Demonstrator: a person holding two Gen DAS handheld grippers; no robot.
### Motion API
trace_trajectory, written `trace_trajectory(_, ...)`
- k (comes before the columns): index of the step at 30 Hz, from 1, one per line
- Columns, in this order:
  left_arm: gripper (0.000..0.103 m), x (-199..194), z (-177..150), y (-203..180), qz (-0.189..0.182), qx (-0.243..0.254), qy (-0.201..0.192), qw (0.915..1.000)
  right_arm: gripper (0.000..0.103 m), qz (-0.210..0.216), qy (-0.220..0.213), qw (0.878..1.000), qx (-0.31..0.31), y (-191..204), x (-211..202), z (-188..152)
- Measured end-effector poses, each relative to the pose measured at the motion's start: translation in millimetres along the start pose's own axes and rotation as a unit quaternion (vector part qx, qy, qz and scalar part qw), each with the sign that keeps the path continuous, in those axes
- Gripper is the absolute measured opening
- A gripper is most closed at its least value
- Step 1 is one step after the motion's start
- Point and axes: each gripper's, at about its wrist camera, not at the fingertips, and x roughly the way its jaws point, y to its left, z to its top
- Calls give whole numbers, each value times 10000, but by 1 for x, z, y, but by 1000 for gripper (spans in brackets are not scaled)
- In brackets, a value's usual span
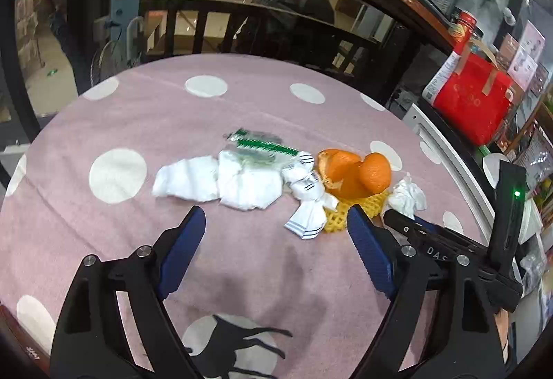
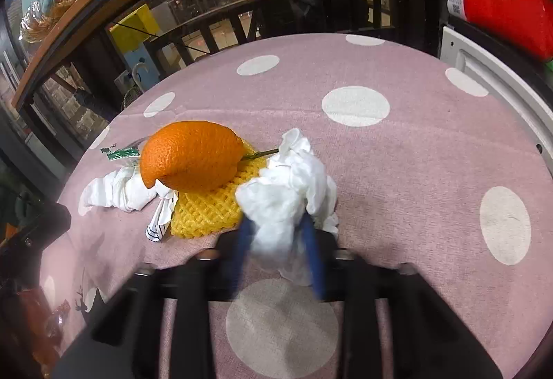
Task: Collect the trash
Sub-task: 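Grasp the orange with the left tool while right tool grasps white tissue, then carry the orange and white tissue over the black bin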
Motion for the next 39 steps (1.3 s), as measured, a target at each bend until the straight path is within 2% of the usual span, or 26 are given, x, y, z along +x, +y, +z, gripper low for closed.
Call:
trace_trajectory(5, 83, 11, 5, -31, -284, 451, 0, 9986, 21, -20, -210, 9998, 54, -6, -19, -5)
trace_trajectory(7, 83, 22, 9, -48, -400, 668, 125, 9969, 21, -55, -327, 9994, 36, -8, -33, -7)
trace_trajectory(12, 83, 48, 18, -81, -334, 1042, 155, 9939, 21, -130, -533, 9984, 146, -25, -65, -15)
trace_trajectory(16, 81, 74, 20, -95, -111, 1219, 208, 9923, 21, -182, -536, 9978, 333, -44, -83, -28)
trace_trajectory(18, 58, 86, 20, -98, -59, 1210, 300, 9922, 21, -170, -532, 9977, 387, -48, -90, -35)
trace_trajectory(21, 36, 92, 19, -103, 27, 1345, 313, 9904, 21, -175, -541, 9974, 442, -55, -101, -47)
trace_trajectory(26, 27, 77, 14, -109, -153, 1372, 119, 9904, 21, -178, -584, 9966, 560, -61, -111, -60)
trace_trajectory(30, 23, 51, 4, -121, -394, 1550, -122, 9871, 21, -263, -668, 9959, 546, -61, -120, -70)
trace_trajectory(39, 22, -14, -29, -131, -1196, 1508, -342, 9807, 21, -407, -939, 9926, 650, -65, -149, -98)
